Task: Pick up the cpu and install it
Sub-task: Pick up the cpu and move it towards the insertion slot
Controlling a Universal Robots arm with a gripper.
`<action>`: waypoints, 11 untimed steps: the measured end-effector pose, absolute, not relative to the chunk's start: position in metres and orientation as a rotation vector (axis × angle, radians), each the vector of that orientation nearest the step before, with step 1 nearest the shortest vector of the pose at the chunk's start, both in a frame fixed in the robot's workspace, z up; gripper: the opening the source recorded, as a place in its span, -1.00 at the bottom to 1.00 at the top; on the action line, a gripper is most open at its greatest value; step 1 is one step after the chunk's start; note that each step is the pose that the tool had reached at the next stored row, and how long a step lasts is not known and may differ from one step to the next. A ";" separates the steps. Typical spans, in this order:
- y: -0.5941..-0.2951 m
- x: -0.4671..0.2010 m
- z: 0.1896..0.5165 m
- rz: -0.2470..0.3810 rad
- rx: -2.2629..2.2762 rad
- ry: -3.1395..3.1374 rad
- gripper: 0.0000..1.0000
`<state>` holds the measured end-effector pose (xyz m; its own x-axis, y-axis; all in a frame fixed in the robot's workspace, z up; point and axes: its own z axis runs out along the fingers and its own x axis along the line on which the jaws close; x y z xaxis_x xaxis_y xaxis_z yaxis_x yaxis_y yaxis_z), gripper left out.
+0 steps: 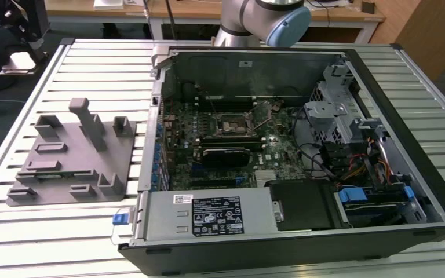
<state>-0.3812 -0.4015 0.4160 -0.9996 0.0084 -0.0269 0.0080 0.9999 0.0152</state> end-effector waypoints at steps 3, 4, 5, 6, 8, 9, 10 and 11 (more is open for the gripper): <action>-0.401 -0.379 0.416 0.024 0.013 3.114 0.06; -0.401 -0.379 0.416 0.023 0.013 3.114 0.06; -0.401 -0.378 0.416 0.024 0.013 3.114 0.06; -0.401 -0.377 0.416 0.024 0.013 3.114 0.06; -0.401 -0.376 0.416 0.024 0.013 3.114 0.06; -0.401 -0.375 0.416 0.024 0.013 3.114 0.06; -0.401 -0.374 0.416 0.024 0.013 3.114 0.06; -0.401 -0.373 0.416 0.024 0.013 3.114 0.06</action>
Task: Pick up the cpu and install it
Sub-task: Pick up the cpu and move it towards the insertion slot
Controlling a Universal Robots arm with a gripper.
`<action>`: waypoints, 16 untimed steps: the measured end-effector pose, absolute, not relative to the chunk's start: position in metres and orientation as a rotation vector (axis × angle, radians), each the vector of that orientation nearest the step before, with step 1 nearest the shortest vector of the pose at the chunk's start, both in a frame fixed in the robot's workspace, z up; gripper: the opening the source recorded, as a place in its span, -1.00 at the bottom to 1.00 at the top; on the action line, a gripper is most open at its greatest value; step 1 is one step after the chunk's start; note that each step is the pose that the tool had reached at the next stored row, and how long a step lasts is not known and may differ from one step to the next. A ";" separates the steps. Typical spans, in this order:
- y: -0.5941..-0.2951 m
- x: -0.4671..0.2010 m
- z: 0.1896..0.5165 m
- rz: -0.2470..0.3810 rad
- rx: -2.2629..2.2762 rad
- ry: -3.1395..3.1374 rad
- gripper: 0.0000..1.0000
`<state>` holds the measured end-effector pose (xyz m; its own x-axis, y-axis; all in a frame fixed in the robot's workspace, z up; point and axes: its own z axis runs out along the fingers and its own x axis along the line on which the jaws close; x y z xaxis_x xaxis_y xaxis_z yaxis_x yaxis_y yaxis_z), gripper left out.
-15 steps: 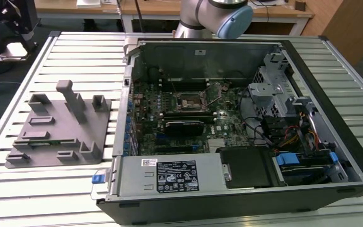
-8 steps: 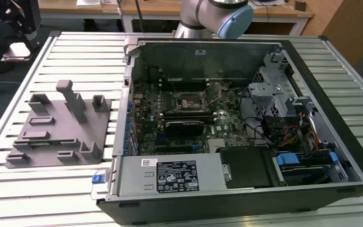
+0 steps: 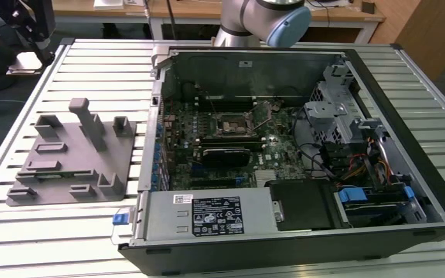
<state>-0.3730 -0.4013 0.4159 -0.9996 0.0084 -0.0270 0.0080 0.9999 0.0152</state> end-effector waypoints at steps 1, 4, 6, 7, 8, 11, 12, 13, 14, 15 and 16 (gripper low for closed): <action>-0.401 -0.372 0.416 0.024 0.013 3.114 0.06; -0.401 -0.369 0.416 0.024 0.013 3.114 0.06; -0.401 -0.366 0.416 0.023 0.013 3.114 0.06; -0.401 -0.365 0.416 0.024 0.013 3.114 0.06; -0.401 -0.364 0.416 0.023 0.013 3.114 0.06; -0.401 -0.360 0.416 0.024 0.013 3.114 0.06; -0.401 -0.359 0.416 0.024 0.013 3.114 0.06; -0.401 -0.358 0.416 0.024 0.013 3.114 0.06; -0.401 -0.357 0.416 0.024 0.013 3.114 0.06; -0.401 -0.356 0.416 0.024 0.013 3.114 0.06; -0.401 -0.354 0.416 0.024 0.013 3.114 0.06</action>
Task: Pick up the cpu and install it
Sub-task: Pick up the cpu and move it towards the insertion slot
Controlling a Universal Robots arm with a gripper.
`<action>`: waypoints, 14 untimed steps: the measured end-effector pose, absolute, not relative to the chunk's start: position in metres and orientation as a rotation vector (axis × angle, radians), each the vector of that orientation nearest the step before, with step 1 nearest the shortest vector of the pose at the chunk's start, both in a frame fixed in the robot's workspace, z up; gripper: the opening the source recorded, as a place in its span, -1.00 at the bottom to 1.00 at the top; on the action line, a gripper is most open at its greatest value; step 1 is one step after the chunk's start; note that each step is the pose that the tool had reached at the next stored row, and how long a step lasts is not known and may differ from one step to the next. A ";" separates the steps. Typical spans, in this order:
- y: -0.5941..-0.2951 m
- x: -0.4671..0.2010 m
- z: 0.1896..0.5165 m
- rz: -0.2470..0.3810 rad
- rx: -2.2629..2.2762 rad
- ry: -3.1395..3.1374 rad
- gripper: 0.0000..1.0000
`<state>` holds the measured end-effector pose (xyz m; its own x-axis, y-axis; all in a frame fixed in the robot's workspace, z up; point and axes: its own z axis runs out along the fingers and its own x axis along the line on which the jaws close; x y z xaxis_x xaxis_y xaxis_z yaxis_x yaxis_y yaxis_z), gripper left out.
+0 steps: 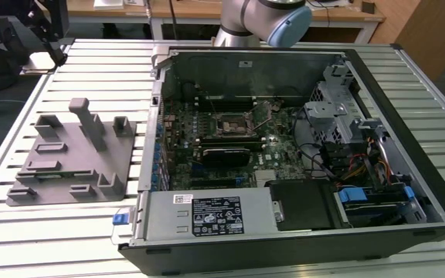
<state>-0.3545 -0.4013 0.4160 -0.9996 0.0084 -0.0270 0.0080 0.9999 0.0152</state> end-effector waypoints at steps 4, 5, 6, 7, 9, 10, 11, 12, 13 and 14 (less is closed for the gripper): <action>-0.401 -0.351 0.416 0.023 0.013 3.114 0.06; -0.401 -0.350 0.416 0.023 0.013 3.114 0.06; -0.401 -0.349 0.416 0.024 0.013 3.114 0.06; -0.401 -0.348 0.416 0.023 0.013 3.114 0.06; -0.401 -0.346 0.416 0.024 0.013 3.114 0.06; -0.401 -0.345 0.416 0.024 0.013 3.114 0.06; -0.401 -0.344 0.416 0.024 0.013 3.114 0.06; -0.401 -0.343 0.416 0.024 0.013 3.114 0.06; -0.401 -0.342 0.416 0.024 0.013 3.114 0.06; -0.401 -0.341 0.416 0.024 0.013 3.114 0.06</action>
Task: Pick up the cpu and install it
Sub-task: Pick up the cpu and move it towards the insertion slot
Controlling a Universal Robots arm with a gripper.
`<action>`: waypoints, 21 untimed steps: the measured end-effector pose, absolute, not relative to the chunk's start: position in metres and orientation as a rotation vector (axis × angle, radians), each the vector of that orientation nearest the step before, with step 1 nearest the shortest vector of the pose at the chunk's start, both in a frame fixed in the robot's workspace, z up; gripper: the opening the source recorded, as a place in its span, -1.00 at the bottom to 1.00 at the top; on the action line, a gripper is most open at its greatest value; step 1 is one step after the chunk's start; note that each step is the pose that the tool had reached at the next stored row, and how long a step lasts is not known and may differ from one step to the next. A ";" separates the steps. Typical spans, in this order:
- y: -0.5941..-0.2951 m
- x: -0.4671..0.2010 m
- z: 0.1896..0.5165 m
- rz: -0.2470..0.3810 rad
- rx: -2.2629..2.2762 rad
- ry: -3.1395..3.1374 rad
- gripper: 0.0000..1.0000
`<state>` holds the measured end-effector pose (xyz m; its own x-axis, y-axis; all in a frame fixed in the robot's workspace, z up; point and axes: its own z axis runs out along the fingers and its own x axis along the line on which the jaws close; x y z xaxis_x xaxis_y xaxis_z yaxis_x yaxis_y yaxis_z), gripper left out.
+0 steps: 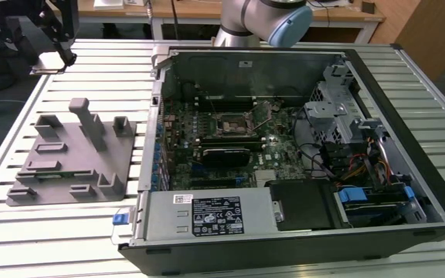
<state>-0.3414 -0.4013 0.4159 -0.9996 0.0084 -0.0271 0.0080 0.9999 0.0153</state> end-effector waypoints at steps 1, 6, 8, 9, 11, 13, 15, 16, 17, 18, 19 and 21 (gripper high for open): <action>-0.401 -0.341 0.416 0.024 0.013 3.114 0.06; -0.401 -0.336 0.416 0.024 0.013 3.114 0.06; -0.401 -0.335 0.416 0.024 0.013 3.114 0.06; -0.401 -0.334 0.416 0.024 0.013 3.114 0.06; -0.401 -0.332 0.416 0.024 0.013 3.114 0.06; -0.401 -0.330 0.416 0.024 0.013 3.114 0.06; -0.401 -0.328 0.416 0.024 0.013 3.114 0.06; -0.401 -0.327 0.416 0.024 0.013 3.114 0.06; -0.401 -0.326 0.416 0.023 0.013 3.114 0.06; -0.401 -0.326 0.416 0.023 0.013 3.114 0.06; -0.401 -0.325 0.416 0.024 0.013 3.114 0.06; -0.401 -0.323 0.416 0.024 0.013 3.114 0.06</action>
